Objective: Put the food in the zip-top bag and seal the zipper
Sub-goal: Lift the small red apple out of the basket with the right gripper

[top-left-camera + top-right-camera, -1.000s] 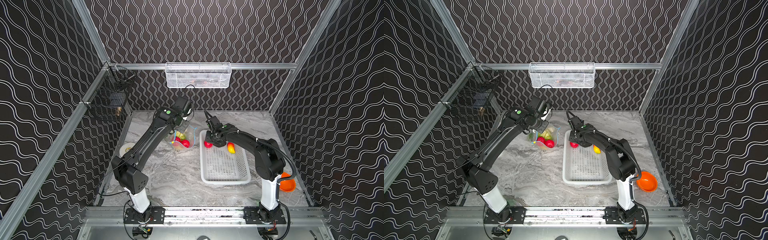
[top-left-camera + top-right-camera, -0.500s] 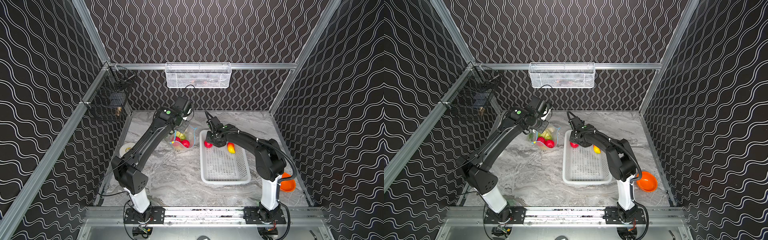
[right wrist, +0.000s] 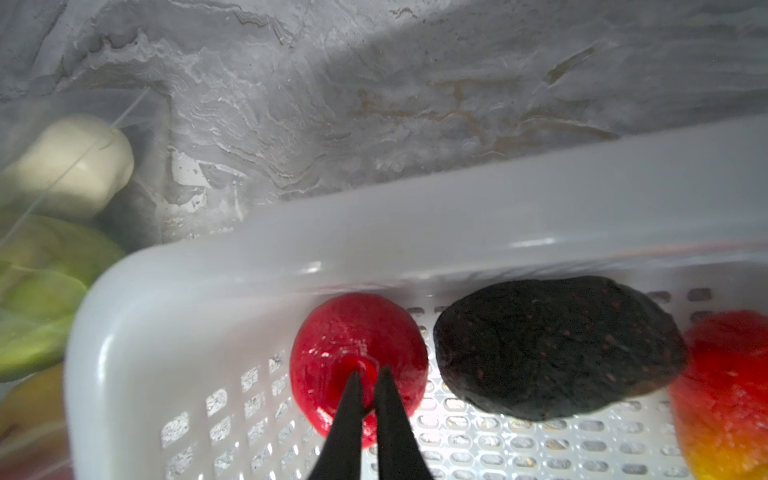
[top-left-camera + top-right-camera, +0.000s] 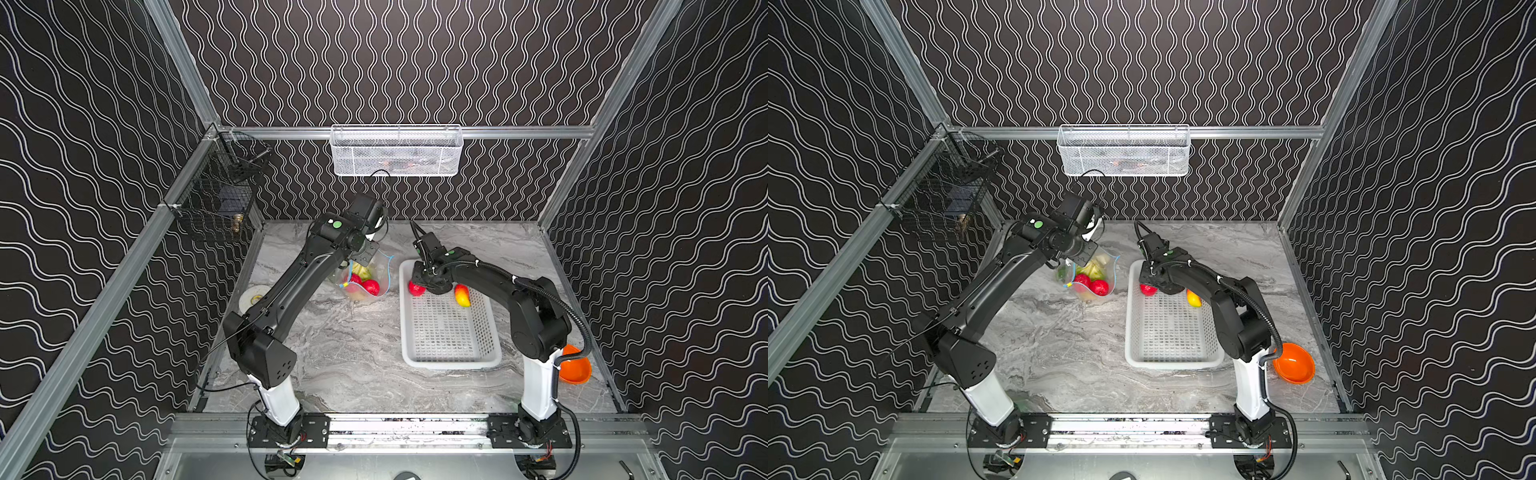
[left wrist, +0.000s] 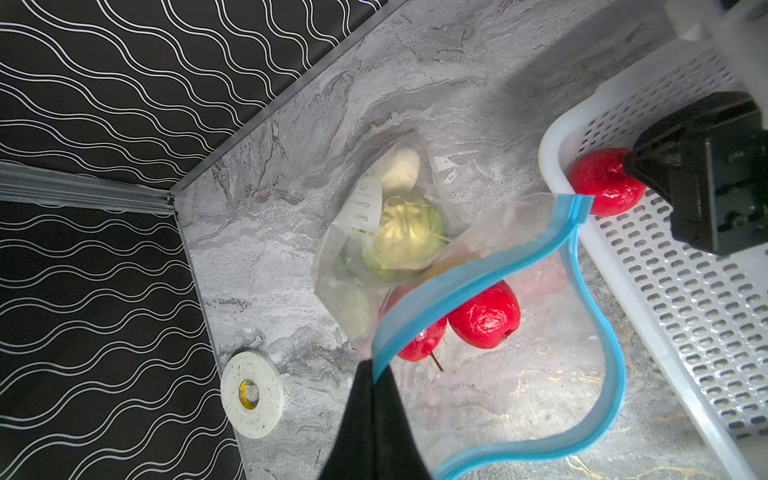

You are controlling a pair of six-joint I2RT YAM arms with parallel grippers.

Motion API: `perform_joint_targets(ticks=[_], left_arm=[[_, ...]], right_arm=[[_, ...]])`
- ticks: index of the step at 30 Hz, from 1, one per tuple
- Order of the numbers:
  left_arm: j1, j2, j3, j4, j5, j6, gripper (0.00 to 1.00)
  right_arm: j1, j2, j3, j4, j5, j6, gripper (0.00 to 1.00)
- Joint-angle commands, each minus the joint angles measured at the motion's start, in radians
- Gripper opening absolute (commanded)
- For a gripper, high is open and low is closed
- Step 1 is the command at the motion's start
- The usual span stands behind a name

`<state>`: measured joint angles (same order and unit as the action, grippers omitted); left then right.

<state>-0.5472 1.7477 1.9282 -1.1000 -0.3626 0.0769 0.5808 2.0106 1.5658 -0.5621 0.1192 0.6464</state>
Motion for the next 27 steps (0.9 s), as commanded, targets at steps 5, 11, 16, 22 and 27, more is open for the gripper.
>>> perform_joint_targets(ticks=[5,11,16,22,27], left_arm=[[0.001,0.008,0.01,0.006,-0.01,-0.01,0.0],[0.001,0.012,0.014,0.005,-0.013,-0.009,0.0],[0.001,0.009,0.014,0.003,0.0,-0.009,0.0],[0.0,-0.002,-0.001,0.009,-0.002,-0.01,0.0],[0.001,-0.001,0.007,0.003,0.015,-0.011,0.0]], right_arm=[[-0.001,-0.005,-0.002,0.006,0.004,0.005,0.02],[-0.001,-0.051,-0.05,0.05,0.002,0.004,0.0],[-0.002,-0.089,-0.086,0.074,0.016,0.011,0.0],[-0.004,-0.179,-0.168,0.16,0.017,0.023,0.0],[-0.004,-0.228,-0.203,0.181,0.018,0.029,0.0]])
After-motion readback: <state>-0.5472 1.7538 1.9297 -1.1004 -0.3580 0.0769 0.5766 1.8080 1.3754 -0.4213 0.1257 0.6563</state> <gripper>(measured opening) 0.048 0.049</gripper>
